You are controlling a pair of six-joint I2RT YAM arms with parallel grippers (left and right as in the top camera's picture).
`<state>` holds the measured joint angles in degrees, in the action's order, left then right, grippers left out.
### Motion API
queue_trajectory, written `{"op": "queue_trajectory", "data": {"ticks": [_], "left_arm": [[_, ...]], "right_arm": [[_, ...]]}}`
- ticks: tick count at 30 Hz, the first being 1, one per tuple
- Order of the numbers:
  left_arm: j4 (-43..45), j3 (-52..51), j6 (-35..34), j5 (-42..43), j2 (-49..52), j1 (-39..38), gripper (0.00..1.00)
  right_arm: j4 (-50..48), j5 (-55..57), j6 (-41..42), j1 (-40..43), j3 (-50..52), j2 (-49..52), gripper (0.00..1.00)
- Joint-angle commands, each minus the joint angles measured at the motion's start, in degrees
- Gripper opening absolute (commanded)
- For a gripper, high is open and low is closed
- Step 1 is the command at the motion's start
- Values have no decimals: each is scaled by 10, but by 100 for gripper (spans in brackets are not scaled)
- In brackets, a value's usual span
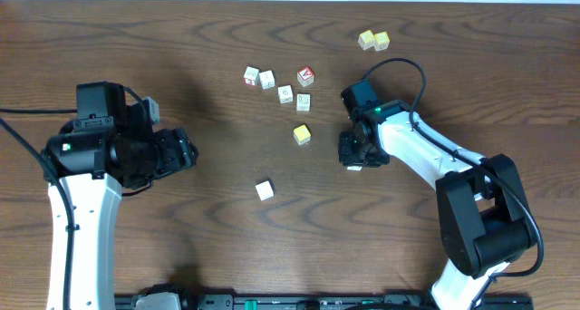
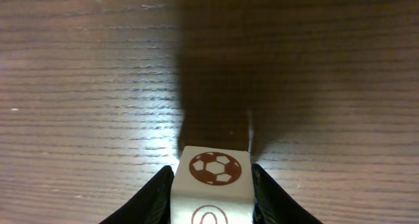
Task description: Lift 3 blocks
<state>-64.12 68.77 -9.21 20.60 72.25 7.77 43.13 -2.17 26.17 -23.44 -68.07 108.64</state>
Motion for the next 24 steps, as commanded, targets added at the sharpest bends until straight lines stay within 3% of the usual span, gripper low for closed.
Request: {"op": "queue_trajectory", "data": {"ticks": [1,6,15,24], "left_arm": [[-1,-3,-5,-8,4,3,78],[-2,-3,-5,-8,4,3,78],[-2,-3,-5,-8,4,3,78],[-2,-3,-5,-8,4,3,78]], "right_arm": [[7,29,1,-2,-4,4,33],[38,85,-2,7,-4,4,32],[64,81,-57,70,-4,4,20],[74,52,-117,106,-4,4,26]]}}
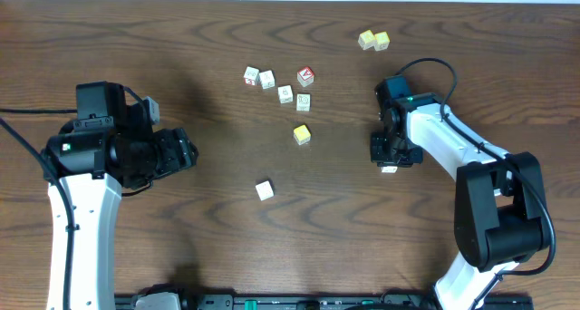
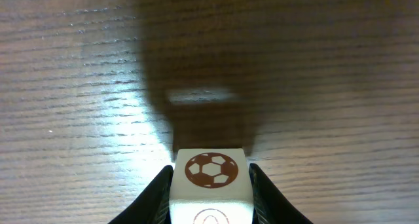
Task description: Lift 3 blocks
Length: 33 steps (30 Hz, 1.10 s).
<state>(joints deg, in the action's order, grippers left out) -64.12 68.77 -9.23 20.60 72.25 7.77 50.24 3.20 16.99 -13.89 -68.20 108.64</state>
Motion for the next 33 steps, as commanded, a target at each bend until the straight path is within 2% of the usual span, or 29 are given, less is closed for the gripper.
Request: {"op": "queue_trajectory", "data": {"ticks": [1,3,4,5,7,11,16,19,20,23,25,33], "left_arm": [[-2,-3,-5,-8,4,3,78],[-1,-3,-5,-8,4,3,78],[-1,-3,-5,-8,4,3,78],[-1,-3,-5,-8,4,3,78],[-1,-3,-5,-8,4,3,78],[-1,-3,-5,-8,4,3,78],[-1,-3,-5,-8,4,3,78],[-1,-3,-5,-8,4,3,78],[-1,-3,-5,-8,4,3,78],[1,-3,-5,-8,4,3,78],[1,-3,-5,-8,4,3,78],[-1,-3,-5,-8,4,3,78]], "right_arm": [[2,-3,-25,11,-3,4,26],[1,-5,-27,11,-3,4,30],[1,-5,-29,11,-3,4,36],[2,-5,-30,11,-3,4,47],[3,-5,-29,11,-3,4,54],[25,-5,-29,11,-22,4,59],[120,-9,-35,11,-126,3,60],[161,-78,-69,3,-188,3,62],[166,-137,-82,-5,-211,3,67],[123,-220,-83,-36,-224,3,77],[64,-208,-83,-69,-213,4,83],[-99,-31,-48,-203,-156,29,80]]}}
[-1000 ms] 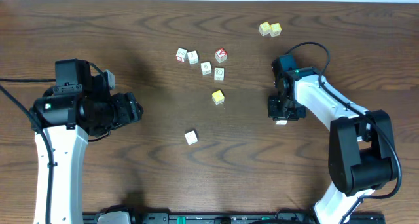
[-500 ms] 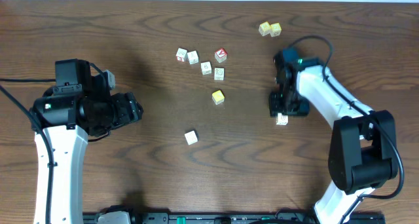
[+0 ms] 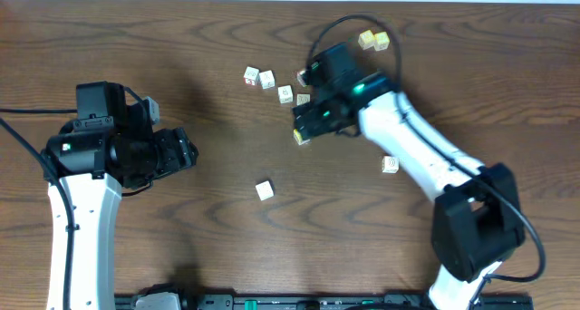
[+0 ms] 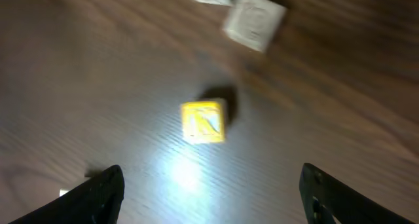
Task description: Lift 3 blocks
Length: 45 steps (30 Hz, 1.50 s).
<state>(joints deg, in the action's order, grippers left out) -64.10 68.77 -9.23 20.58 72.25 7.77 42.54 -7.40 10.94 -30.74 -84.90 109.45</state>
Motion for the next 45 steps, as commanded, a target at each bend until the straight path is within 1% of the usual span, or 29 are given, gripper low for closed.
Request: {"op": "queue_trajectory", "data": {"ticks": [1,5,10,12,13,15,17,20,26,33,34,37,41,42,45], "left_arm": [[-1,-3,-5,-7,4,3,78],[-2,-3,-5,-7,4,3,78],[-1,-3,-5,-7,4,3,78],[-1,-3,-5,-7,4,3,78],[-1,-3,-5,-7,4,3,78],[-1,-3,-5,-7,4,3,78],[-1,-3,-5,-7,4,3,78],[-1,-3,-5,-7,4,3,78],[-1,-3,-5,-7,4,3,78],[-1,-3,-5,-7,4,3,78],[-1,-3,-5,-7,4,3,78],[-1,-3,-5,-7,4,3,78],[-1,-3,-5,-7,4,3,78],[-1,-3,-5,-7,4,3,78],[0,-3,-5,-7,4,3,78]], "right_arm": [[-27,84,12,-41,11,25,80],[-38,151,23,-64,11,64,79],[-58,154,23,-64,11,105,79],[-65,144,23,-64,11,111,76],[-71,139,23,-64,11,114,73],[-81,133,23,-64,11,120,61],[-87,130,23,-64,11,124,57],[-96,130,23,-64,11,127,44],[-90,131,23,-56,10,127,27],[-19,132,82,-46,-6,127,18],[10,132,112,-42,-12,127,20],[66,132,168,-33,-18,127,20],[141,132,226,-12,-19,127,17],[161,132,237,-1,-19,127,17],[181,131,242,22,-19,127,18]]}}
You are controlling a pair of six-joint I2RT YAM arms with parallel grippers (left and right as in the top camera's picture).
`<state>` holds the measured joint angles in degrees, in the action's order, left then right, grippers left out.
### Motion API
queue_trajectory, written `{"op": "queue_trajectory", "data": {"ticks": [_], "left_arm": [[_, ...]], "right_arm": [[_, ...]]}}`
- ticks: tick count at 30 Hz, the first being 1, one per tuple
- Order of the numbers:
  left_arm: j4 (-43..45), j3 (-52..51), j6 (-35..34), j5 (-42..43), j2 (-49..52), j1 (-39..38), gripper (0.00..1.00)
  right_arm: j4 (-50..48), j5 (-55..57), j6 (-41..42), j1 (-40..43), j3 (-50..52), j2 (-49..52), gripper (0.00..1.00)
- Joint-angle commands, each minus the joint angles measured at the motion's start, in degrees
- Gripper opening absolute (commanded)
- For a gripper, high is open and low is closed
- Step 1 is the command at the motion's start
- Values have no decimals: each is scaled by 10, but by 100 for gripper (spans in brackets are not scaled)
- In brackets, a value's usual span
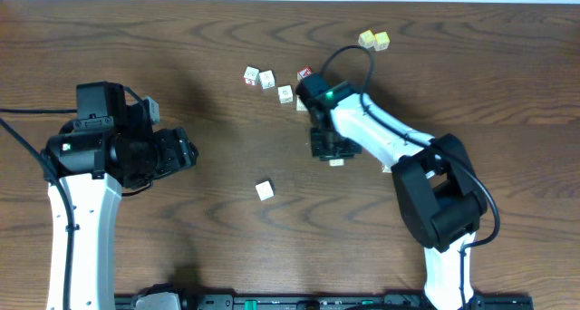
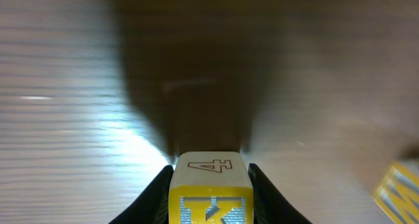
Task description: Lift 3 blocks
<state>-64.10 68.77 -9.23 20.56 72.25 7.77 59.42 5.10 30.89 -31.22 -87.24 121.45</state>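
My right gripper (image 2: 211, 179) is shut on a yellow block (image 2: 211, 188) with a "4" on its top face and a "K" on the face towards the camera. Overhead, that gripper (image 1: 328, 147) is at the table's middle, and the block's pale edge (image 1: 336, 161) shows under it. The wood below is blurred and shadowed, and the block seems held just off it. A white block (image 1: 264, 190) lies alone nearer the front. Several more blocks (image 1: 267, 79) lie behind my gripper. My left gripper (image 1: 181, 151) hangs at the left, away from all blocks.
Two yellow blocks (image 1: 373, 40) sit together at the far back. A white block (image 1: 387, 169) peeks out beside my right forearm. A blurred yellow-edged block (image 2: 399, 185) shows at the right edge of the wrist view. The left arm's body (image 1: 91, 156) fills the left side.
My right gripper was open above the yellow block beside the cluster. Now it is shut on that block and stands a little nearer the front and right.
My right gripper held a white soccer-ball block at mid-table, then further right. That block then lay on the table at the right, with the gripper open over the yellow block. Now the gripper holds the yellow block. The left arm stayed still.
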Motion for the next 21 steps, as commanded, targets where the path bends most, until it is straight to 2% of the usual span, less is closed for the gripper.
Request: {"op": "queue_trajectory", "data": {"ticks": [1,14,18,21], "left_arm": [[0,-3,-5,-7,4,3,78],[-1,-3,-5,-7,4,3,78],[-1,-3,-5,-7,4,3,78],[-1,-3,-5,-7,4,3,78]], "right_arm": [[18,6,44,35,5,7,17],[55,-7,42,96,13,7,20],[66,-6,31,94,16,7,28],[66,-6,27,95,20,7,29]]}}
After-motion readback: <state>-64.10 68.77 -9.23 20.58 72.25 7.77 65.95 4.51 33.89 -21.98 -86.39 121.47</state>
